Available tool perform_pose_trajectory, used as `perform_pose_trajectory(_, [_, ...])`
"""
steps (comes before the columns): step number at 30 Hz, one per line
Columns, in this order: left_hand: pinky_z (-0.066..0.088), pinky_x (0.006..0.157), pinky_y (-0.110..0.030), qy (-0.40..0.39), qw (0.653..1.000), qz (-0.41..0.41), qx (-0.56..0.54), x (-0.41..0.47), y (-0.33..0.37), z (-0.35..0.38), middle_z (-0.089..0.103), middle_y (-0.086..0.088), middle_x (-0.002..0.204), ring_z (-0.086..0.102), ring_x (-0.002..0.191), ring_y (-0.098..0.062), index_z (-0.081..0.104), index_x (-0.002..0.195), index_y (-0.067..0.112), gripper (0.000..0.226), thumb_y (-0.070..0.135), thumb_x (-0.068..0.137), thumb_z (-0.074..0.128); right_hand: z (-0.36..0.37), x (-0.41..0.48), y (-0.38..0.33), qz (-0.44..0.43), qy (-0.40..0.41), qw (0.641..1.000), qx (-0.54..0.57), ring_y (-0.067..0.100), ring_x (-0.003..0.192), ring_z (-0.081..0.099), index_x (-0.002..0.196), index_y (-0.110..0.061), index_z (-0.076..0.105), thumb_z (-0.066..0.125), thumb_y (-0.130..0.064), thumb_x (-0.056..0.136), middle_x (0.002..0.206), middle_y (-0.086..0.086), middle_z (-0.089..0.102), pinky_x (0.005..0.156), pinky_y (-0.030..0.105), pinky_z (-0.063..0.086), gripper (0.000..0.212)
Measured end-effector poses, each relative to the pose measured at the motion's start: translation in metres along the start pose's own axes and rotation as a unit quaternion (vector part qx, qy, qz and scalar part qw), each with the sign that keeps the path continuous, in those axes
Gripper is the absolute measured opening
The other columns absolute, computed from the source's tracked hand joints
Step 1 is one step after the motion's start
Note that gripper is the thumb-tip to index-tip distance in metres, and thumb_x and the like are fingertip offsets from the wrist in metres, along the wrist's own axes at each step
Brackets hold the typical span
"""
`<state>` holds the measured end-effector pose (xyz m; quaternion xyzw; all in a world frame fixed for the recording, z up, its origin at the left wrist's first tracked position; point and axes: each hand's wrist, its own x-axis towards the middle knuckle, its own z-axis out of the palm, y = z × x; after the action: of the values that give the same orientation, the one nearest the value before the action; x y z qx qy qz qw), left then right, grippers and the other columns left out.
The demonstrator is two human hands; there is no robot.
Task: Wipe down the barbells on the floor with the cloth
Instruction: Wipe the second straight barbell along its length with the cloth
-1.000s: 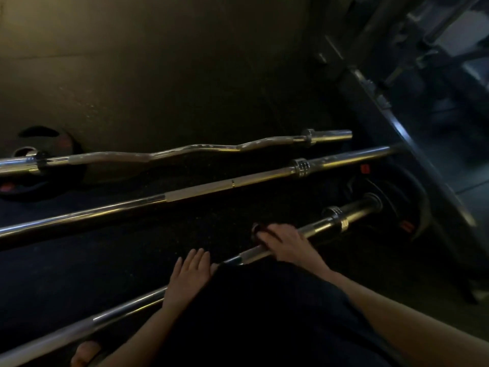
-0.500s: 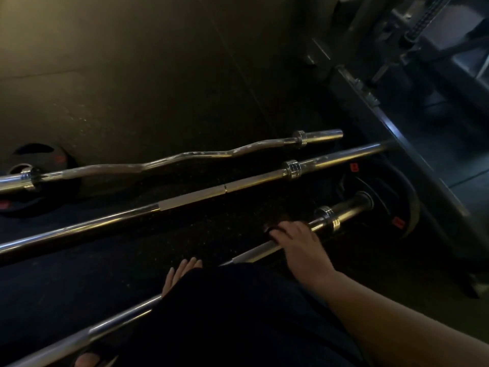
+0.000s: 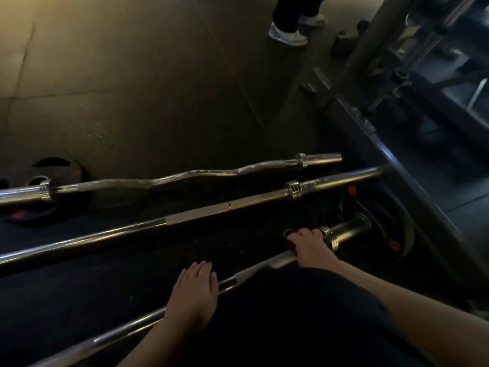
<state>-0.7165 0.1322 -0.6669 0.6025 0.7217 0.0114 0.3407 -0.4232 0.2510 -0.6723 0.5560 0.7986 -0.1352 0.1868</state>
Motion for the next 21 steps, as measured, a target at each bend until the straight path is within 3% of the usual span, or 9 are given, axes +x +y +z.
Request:
perform_pose_trajectory(2, [0.009, 0.126, -0.035, 0.033, 0.998, -0.005, -0.056, 0.013, 0.001, -0.002, 0.032, 0.0, 0.163, 0.02, 0.152, -0.016, 0.032, 0.156, 0.018, 0.051, 0.038, 0.109, 0.027, -0.018, 0.012, 0.0, -0.006, -0.033, 0.999, 0.033, 0.029, 0.131, 0.045, 0.152, -0.019, 0.034, 0.063, -0.019, 0.093, 0.143, 0.004, 0.049, 0.111, 0.042, 0.031, 0.065])
perform_pose_trajectory(5, [0.009, 0.126, -0.035, 0.068, 0.994, -0.022, -0.082, 0.033, 0.006, 0.003, 0.032, 0.0, 0.162, 0.02, 0.152, -0.016, 0.032, 0.156, 0.018, 0.051, 0.037, 0.109, 0.029, -0.043, 0.031, -0.003, -0.035, -0.1, 0.982, 0.159, 0.023, 0.123, 0.053, 0.142, -0.022, 0.047, 0.06, -0.017, 0.096, 0.131, 0.001, 0.056, 0.103, 0.033, 0.041, 0.048])
perform_pose_trajectory(7, [0.009, 0.126, -0.035, 0.072, 0.995, 0.001, -0.07, 0.047, 0.01, 0.011, 0.031, 0.001, 0.163, 0.018, 0.153, -0.015, 0.031, 0.156, 0.019, 0.051, 0.036, 0.108, 0.03, -0.052, 0.036, -0.004, -0.063, -0.115, 0.976, 0.171, 0.019, 0.115, 0.059, 0.132, -0.021, 0.057, 0.062, -0.017, 0.097, 0.122, 0.0, 0.06, 0.097, 0.027, 0.047, 0.036])
perform_pose_trajectory(10, [0.005, 0.126, -0.034, 0.06, 0.995, 0.035, -0.071, 0.072, 0.015, 0.012, 0.026, 0.004, 0.165, 0.012, 0.154, -0.012, 0.027, 0.158, 0.021, 0.051, 0.035, 0.109, 0.028, -0.065, 0.047, 0.002, -0.079, -0.1, 0.974, 0.186, 0.011, 0.111, 0.059, 0.129, -0.028, 0.062, 0.059, -0.022, 0.1, 0.121, -0.007, 0.057, 0.097, 0.031, 0.051, 0.03])
perform_pose_trajectory(15, [0.002, 0.126, -0.033, 0.069, 0.993, 0.033, -0.089, 0.124, 0.017, 0.002, 0.023, 0.002, 0.166, 0.009, 0.154, -0.013, 0.026, 0.158, 0.019, 0.051, 0.032, 0.109, 0.028, -0.073, 0.111, 0.022, -0.027, 0.001, 0.969, 0.245, 0.016, 0.108, 0.063, 0.127, -0.023, 0.06, 0.055, -0.016, 0.102, 0.124, -0.001, 0.054, 0.093, 0.036, 0.057, 0.027])
perform_pose_trajectory(18, [0.008, 0.126, -0.036, 0.092, 0.991, 0.045, -0.089, 0.154, 0.022, -0.001, 0.03, -0.003, 0.163, 0.017, 0.153, -0.016, 0.032, 0.156, 0.015, 0.051, 0.03, 0.107, 0.033, -0.058, 0.139, 0.044, 0.014, 0.089, 0.969, 0.23, 0.021, 0.126, 0.044, 0.135, -0.021, 0.052, 0.053, -0.018, 0.101, 0.138, 0.003, 0.042, 0.107, 0.042, 0.047, 0.034])
perform_pose_trajectory(21, [0.01, 0.126, -0.036, 0.099, 0.987, 0.082, -0.097, 0.181, 0.033, -0.001, 0.029, 0.001, 0.164, 0.013, 0.153, -0.012, 0.033, 0.156, 0.017, 0.051, 0.031, 0.107, 0.035, -0.048, 0.16, 0.069, 0.118, 0.216, 0.941, 0.232, 0.023, 0.134, 0.036, 0.13, -0.022, 0.052, 0.05, -0.018, 0.101, 0.144, 0.005, 0.038, 0.111, 0.035, 0.035, 0.029])
